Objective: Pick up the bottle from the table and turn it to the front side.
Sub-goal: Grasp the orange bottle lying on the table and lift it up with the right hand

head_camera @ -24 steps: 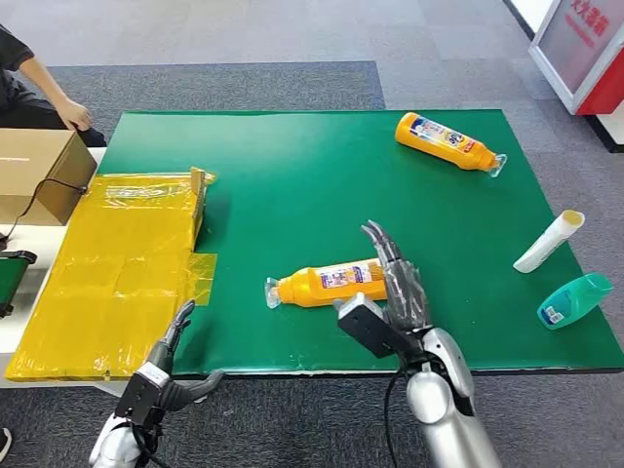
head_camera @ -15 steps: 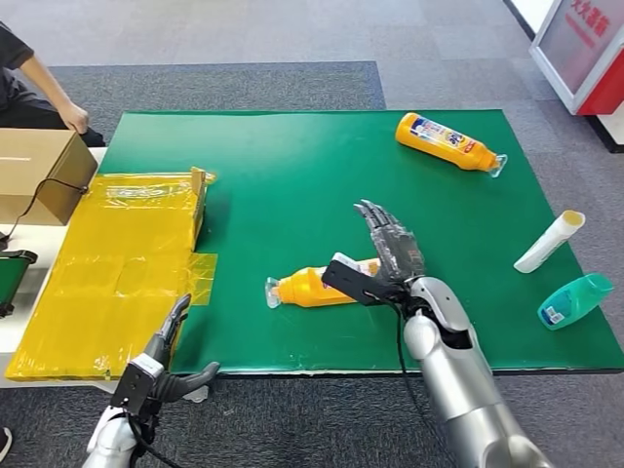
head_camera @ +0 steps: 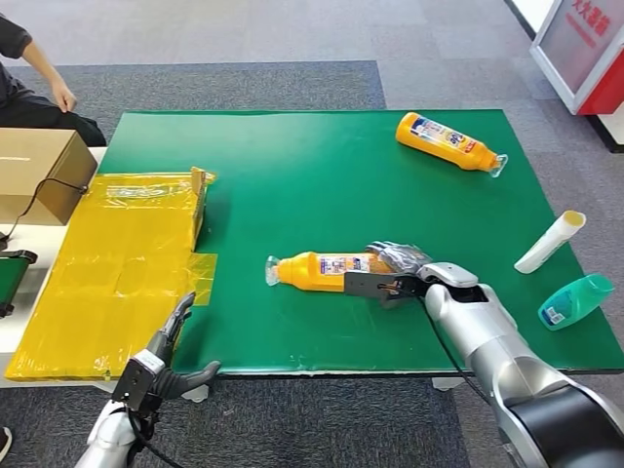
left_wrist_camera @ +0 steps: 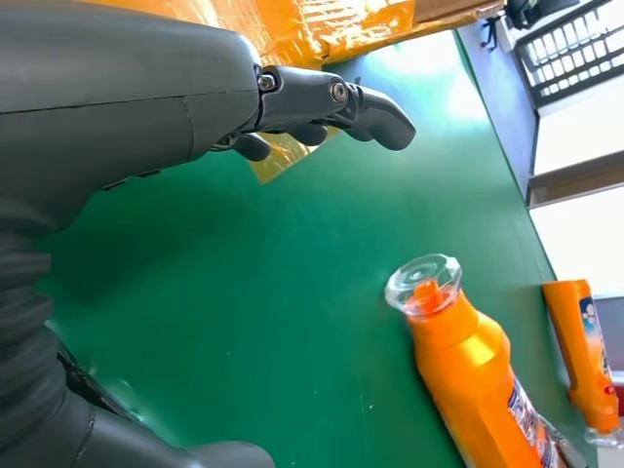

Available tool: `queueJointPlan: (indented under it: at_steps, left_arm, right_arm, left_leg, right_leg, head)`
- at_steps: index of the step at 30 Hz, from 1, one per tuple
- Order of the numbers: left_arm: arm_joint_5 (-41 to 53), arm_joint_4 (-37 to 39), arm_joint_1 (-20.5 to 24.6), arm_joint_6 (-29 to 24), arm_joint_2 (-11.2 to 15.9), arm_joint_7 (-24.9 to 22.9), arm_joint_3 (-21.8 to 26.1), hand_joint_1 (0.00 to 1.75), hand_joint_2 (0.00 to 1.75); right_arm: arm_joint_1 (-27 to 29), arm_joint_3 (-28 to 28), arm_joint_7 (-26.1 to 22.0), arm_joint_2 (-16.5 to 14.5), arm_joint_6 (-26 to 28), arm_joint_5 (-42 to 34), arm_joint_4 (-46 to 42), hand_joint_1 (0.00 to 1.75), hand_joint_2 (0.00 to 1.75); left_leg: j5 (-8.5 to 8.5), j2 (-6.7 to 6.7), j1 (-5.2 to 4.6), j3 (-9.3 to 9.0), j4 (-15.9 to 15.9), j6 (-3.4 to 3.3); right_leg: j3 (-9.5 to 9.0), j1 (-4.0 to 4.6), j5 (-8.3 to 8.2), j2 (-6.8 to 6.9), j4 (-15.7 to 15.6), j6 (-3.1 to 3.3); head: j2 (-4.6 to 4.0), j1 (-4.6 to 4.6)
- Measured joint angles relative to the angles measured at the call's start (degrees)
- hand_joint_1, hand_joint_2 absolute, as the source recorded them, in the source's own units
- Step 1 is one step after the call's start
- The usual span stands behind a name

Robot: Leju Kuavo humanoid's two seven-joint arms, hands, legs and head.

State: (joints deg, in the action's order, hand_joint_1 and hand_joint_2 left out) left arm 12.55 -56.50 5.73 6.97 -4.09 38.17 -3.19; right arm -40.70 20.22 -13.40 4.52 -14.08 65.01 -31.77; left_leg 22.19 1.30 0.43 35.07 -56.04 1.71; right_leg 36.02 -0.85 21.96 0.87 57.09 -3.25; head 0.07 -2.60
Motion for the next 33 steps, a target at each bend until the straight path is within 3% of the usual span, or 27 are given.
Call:
queueJointPlan:
  at_steps: [1, 5, 9, 13, 20, 27, 33]
  left_arm:
    - [-0.14, 0.16, 0.1, -0.01, 0.14, 0.0, -0.28, 0.0, 1.75]
    - [-0.63, 0.68, 0.4, -0.21, 0.49, 0.01, -1.08, 0.0, 1.75]
    - [-1.46, 1.07, 0.66, -0.53, 0.68, 0.01, -1.89, 0.0, 1.75]
    - [-4.61, 1.2, 0.51, 2.05, 0.94, 0.01, -1.91, 0.0, 1.75]
    - [-10.26, 0.41, -0.69, 12.43, 0.72, 0.02, 1.2, 0.0, 1.75]
    - [-14.14, -0.22, -0.83, 19.22, -1.11, -0.29, 5.65, 0.0, 1.75]
    - [-19.85, -0.25, 0.5, 26.8, -2.63, -5.11, 8.06, 0.0, 1.75]
  right_arm:
    - [-0.69, 0.46, 0.0, 0.21, -0.54, -0.01, 1.0, 0.05, 1.75]
    - [-2.62, 1.86, 0.08, 0.66, -1.35, -0.16, 3.87, 1.75, 1.75]
    - [-3.26, 3.06, -0.66, 0.68, 0.18, -1.12, 5.17, 1.75, 1.75]
    - [-1.44, 3.4, -3.13, 0.76, 6.17, -4.78, 4.08, 1.75, 1.75]
    - [9.57, 2.81, -1.57, 0.48, 14.94, -14.11, -11.65, 1.75, 1.75]
    - [17.82, 0.61, -0.92, -1.61, 15.79, -18.9, -26.36, 1.75, 1.75]
    - [22.52, -0.96, -4.15, -7.43, 13.49, -22.82, -32.62, 1.75, 1.75]
  left_leg:
    - [0.0, 0.0, 0.0, -0.01, 0.0, 0.0]
    - [-0.01, 0.01, 0.0, -0.02, 0.0, 0.01]
    - [-0.02, 0.01, 0.0, -0.04, 0.0, 0.02]
    - [-0.02, 0.0, 0.0, -0.03, 0.0, 0.01]
    - [0.05, -0.02, 0.01, 0.02, 0.0, 0.03]
    - [0.09, -0.02, 0.01, 0.05, 0.01, 0.01]
    - [0.08, 0.0, 0.02, 0.03, 0.01, 0.04]
  right_leg:
    - [0.0, 0.0, 0.0, 0.0, 0.0, 0.0]
    - [-0.01, 0.01, 0.0, -0.01, 0.0, 0.0]
    - [-0.04, 0.01, 0.0, -0.01, 0.0, 0.0]
    - [-0.05, 0.01, -0.01, 0.01, 0.0, 0.0]
    - [-0.01, 0.03, 0.09, 0.02, 0.01, 0.02]
    - [0.01, 0.02, 0.13, 0.03, 0.01, 0.0]
    - [0.04, 0.04, 0.13, 0.01, 0.01, 0.01]
  head:
    - [0.0, 0.0]
    - [0.0, 0.0]
    - [0.0, 0.0]
    - [0.0, -0.02]
    - [0.0, -0.01]
    - [0.0, -0.01]
    - [0.0, 0.01]
